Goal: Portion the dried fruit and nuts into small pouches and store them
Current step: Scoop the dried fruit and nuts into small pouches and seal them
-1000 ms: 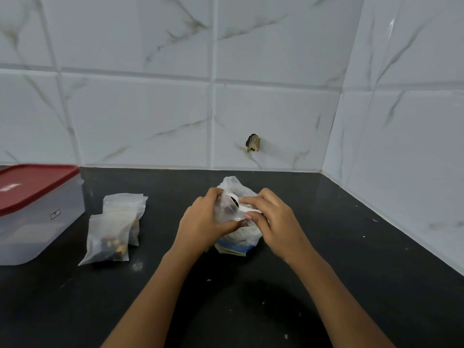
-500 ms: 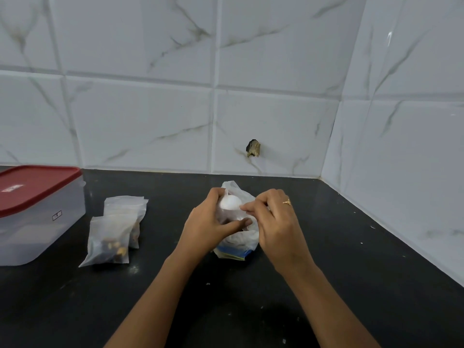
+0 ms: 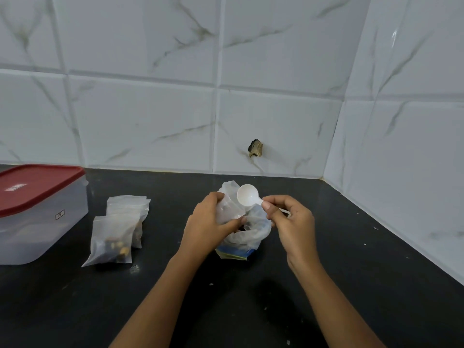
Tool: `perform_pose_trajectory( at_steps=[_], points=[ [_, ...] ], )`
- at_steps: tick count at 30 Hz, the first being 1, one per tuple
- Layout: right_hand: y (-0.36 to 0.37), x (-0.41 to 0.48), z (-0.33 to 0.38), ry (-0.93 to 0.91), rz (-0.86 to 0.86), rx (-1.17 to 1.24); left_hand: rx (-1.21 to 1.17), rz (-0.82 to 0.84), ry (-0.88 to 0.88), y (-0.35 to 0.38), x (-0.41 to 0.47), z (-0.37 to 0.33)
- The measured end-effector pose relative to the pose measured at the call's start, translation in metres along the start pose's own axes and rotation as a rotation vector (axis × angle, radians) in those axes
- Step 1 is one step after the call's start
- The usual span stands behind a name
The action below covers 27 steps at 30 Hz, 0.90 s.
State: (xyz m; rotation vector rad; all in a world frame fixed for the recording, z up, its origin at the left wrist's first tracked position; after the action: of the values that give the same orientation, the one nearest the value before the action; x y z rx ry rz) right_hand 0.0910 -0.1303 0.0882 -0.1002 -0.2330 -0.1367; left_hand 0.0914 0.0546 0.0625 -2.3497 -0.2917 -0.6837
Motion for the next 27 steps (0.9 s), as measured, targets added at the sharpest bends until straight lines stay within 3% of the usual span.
perform_pose_trajectory(
  at_steps=[3, 9, 16, 19, 24, 27],
  points=[
    [-0.004, 0.004, -0.008, 0.044, -0.075, -0.059, 0.066, -0.056, -0.012, -0.008, -0.002, -0.001],
    [0.031, -0.001, -0.015, -0.078, -0.004, -0.694, -0.099, 0.035, -0.319, 0.000, -0.016, 0.029],
    [0.048, -0.001, -0.021, -0.121, 0.102, -1.022, -0.197, 0.084, -0.337, 0.010, -0.018, 0.028],
    [0.049, -0.004, -0.019, -0.145, 0.136, -1.002, -0.287, 0.100, -0.335, 0.017, -0.018, 0.022],
    [0.037, -0.002, -0.018, -0.067, 0.102, -0.751, -0.424, 0.073, -0.369, 0.024, -0.020, 0.020],
    [0.039, -0.006, -0.012, -0.115, 0.085, -0.793, -0.469, 0.024, -0.408, 0.023, -0.020, 0.024]
  ],
)
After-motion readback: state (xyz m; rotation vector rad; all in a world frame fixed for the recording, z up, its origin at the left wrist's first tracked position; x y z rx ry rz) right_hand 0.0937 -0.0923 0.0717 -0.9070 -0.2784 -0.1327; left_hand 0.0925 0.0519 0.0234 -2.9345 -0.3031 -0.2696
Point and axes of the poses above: each hand's wrist, its own x-axis towards the middle knuckle, its own y-axis out of the palm, z = x × y, the point moved 9 cm from there along x, towards the middle knuckle, and after that the axes turned 15 degrees about y, right-handed, at the moved point
